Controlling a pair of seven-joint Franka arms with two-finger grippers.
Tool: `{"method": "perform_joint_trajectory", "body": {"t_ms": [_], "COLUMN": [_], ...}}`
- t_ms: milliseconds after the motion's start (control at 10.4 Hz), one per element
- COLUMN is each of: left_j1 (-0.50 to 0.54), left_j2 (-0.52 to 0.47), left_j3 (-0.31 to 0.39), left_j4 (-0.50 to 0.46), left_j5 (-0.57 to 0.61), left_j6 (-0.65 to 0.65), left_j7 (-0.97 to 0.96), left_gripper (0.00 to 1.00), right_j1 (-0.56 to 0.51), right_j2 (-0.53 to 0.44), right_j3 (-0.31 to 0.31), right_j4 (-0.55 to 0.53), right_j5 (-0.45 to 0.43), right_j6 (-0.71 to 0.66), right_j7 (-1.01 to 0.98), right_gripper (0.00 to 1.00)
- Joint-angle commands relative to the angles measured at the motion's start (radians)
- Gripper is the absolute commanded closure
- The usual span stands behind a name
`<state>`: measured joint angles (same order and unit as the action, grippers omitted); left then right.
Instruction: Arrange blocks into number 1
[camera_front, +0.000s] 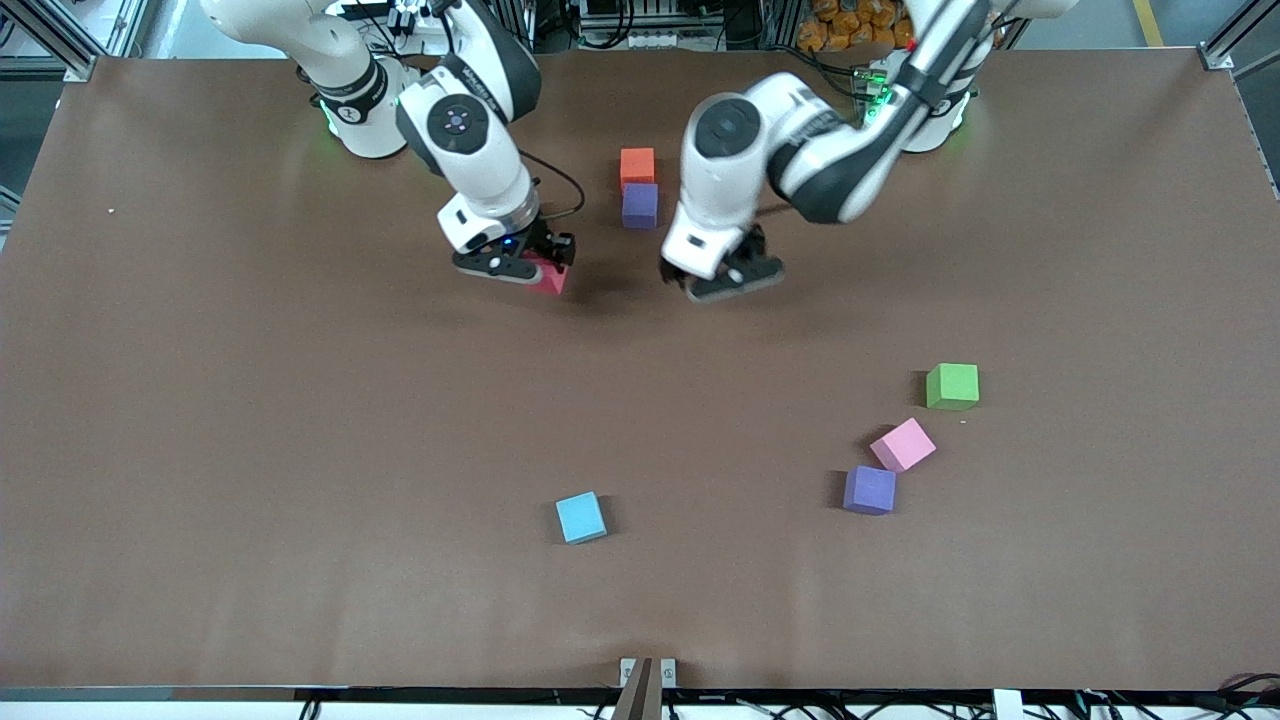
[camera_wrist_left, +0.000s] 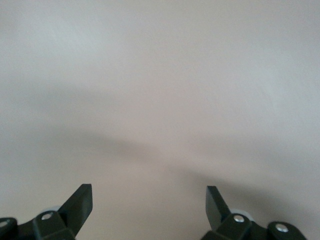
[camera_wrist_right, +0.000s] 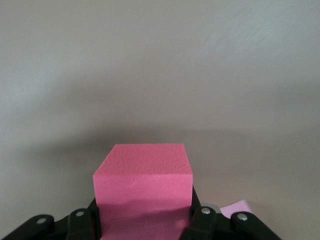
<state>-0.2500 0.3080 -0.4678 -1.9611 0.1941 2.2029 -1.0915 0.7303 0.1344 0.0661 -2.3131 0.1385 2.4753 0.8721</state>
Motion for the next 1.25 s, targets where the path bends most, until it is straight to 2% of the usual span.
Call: {"method": "perform_joint_trajectory", "body": {"t_ms": [0, 193, 289, 482, 868, 964, 1157], "left_j1": [0.096, 0.156, 0.159, 0.164, 0.218, 0.231, 0.236], "left_j2": [0.019, 0.051, 0.059, 0.092, 0.170, 0.198, 0.224], "left_j3": [0.070, 0.159, 0.222, 0.287, 0.313, 0.319, 0.325], "left_j4": [0.068, 0.128, 0.142, 0.140, 0.136, 0.136, 0.142], "left_j5": [0.038, 0.038, 0.036, 0.024, 0.012, -0.016, -0.051], "left_j6": [-0.005, 0.000, 0.011, 0.060, 0.119, 0.144, 0.167], "left_j7": [0.225, 0.564, 0.757, 1.072, 1.587, 1.678, 1.743], "left_gripper": [0.00, 0.00, 0.00, 0.00, 0.00, 0.00, 0.00], "right_j1": [0.085, 0.151, 0.167, 0.211, 0.239, 0.239, 0.256], "right_j2": [0.129, 0.229, 0.272, 0.320, 0.320, 0.315, 0.318], "right_j3": [-0.005, -0.009, -0.011, -0.014, -0.005, -0.003, -0.003], "right_j4": [0.110, 0.208, 0.256, 0.296, 0.276, 0.259, 0.235], "right_j5": [-0.005, -0.008, -0.008, -0.010, -0.010, -0.013, -0.013], "right_j6": [0.013, 0.011, 0.011, 0.014, 0.016, 0.016, 0.031], "right_j7": [0.045, 0.097, 0.102, 0.132, 0.137, 0.137, 0.137], "right_gripper": [0.51, 0.52, 0.51, 0.51, 0.51, 0.50, 0.47]}}
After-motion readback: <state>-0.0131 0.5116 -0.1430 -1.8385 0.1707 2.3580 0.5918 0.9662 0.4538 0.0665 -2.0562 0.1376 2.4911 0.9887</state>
